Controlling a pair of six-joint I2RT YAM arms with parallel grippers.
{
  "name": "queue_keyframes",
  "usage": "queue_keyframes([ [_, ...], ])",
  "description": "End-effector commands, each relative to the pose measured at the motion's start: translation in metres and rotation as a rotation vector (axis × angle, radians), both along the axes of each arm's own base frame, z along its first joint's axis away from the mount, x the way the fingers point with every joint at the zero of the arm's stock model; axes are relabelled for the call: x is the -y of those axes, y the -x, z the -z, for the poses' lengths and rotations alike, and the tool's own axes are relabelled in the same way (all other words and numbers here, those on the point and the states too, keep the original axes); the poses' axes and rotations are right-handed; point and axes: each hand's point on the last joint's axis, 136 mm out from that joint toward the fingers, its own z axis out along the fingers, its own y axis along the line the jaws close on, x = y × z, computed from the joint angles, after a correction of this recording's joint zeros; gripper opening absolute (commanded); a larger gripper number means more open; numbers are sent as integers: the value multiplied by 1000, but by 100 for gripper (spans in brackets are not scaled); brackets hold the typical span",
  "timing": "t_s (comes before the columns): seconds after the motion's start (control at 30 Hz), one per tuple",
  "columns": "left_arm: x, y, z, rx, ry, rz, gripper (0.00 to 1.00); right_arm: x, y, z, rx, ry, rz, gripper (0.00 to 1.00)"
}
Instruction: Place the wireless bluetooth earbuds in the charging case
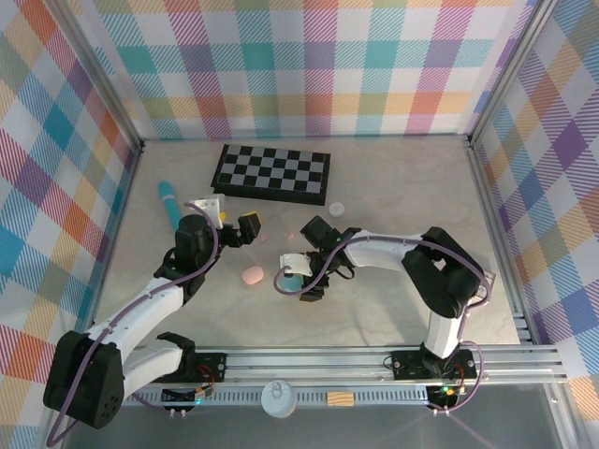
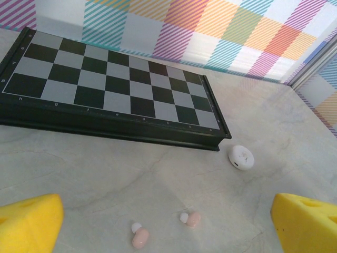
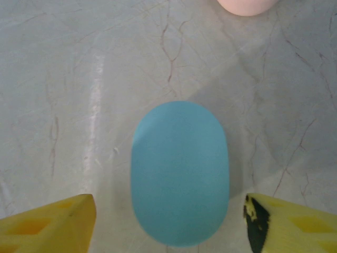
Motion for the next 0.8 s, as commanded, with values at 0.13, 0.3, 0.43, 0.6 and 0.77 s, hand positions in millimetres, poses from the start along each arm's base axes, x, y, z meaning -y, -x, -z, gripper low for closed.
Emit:
queue_keyframes([
  [0.13, -3, 2, 4, -4, -16, -2, 100, -15, -3, -2, 10, -17, -35, 50],
  [0.3, -2, 4, 7, -9, -28, 11, 100, -15, -1, -5, -9, -23, -34, 44],
  [0.43, -2, 6, 5, 4, -38, 21, 100, -11, 1, -11, -2, -18, -29, 42],
  [0.6, 13, 14, -2, 59, -95, 140, 100, -2, -2, -36, 8, -49, 12, 41],
  [0.77, 39, 27, -13, 134, -92, 290, 100, 25, -14, -73, 19, -93, 104, 41],
])
